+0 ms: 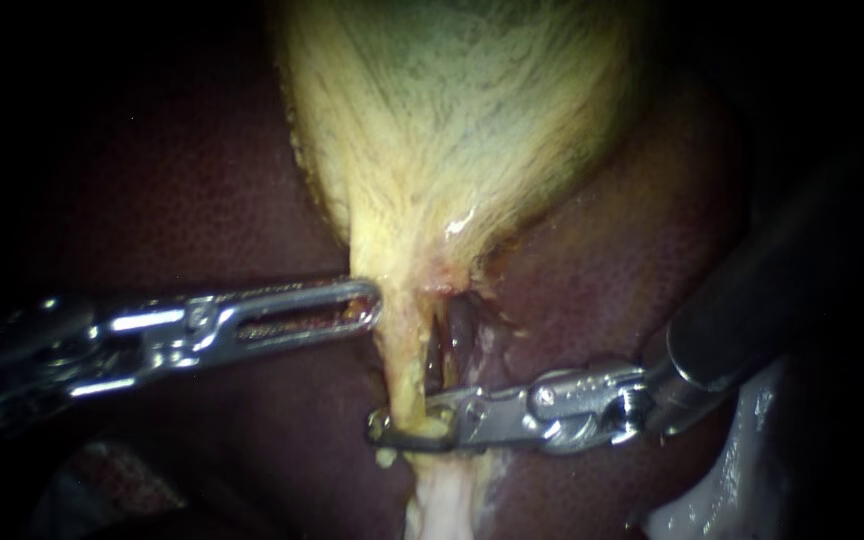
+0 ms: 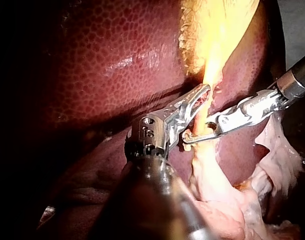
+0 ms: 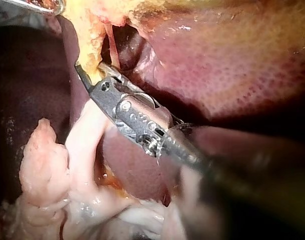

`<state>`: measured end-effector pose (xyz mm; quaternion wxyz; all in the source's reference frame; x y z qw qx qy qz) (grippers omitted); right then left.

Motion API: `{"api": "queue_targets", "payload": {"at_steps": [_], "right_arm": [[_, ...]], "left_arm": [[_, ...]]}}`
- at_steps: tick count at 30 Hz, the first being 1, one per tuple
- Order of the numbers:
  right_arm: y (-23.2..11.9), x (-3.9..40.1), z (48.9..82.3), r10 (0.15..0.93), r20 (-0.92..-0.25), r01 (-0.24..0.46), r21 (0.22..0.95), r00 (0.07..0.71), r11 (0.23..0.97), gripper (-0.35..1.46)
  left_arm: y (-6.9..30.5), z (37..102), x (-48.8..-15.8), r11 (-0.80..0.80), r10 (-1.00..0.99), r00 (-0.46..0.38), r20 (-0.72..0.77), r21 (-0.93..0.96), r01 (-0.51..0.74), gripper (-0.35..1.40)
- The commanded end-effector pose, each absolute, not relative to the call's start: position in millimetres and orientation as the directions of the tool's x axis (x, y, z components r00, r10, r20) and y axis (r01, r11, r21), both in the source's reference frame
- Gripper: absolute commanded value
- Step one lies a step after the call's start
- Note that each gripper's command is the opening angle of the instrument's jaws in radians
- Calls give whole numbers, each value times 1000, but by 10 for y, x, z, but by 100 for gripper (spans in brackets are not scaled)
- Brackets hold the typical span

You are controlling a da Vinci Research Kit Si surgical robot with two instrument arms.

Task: Clipping second clip left tube

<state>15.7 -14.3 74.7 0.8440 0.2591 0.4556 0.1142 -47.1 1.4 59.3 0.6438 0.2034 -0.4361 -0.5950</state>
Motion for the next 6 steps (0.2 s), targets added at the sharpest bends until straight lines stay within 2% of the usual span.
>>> {"api": "queue_targets", "payload": {"at_steps": [1,6], "right_arm": [[-144,157,749,428,-710,44,541,559,840,-35],[-145,157,748,433,-707,42,545,559,837,-35]], "left_arm": [[14,594,-471,210,-943,-88,320,781,588,-35],[15,595,-471,210,-943,-88,320,781,588,-35]]}}
